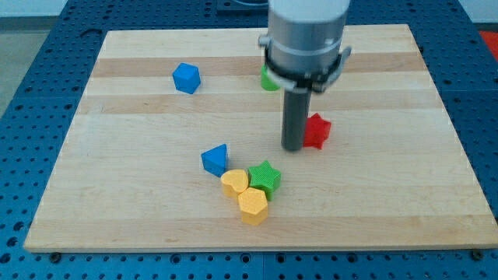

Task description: Move the red star closer to the green star

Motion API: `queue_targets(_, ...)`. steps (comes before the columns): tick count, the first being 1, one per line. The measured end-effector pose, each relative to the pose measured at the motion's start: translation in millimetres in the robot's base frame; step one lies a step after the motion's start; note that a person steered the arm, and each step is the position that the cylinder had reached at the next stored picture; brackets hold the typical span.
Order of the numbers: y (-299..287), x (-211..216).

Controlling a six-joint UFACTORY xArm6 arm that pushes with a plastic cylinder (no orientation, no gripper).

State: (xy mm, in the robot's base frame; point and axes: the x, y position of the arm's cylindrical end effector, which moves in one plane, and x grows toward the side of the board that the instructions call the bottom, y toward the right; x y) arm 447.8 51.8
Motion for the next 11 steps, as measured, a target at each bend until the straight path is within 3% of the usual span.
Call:
queue_targets(1,-2,-55)
queue_targets(2,-1,-56)
queue_targets(3,49,-66)
queue_targets(4,87,-45)
queue_targets(6,97,-33)
queue_targets(8,44,-12)
queue_targets(11,-33,55)
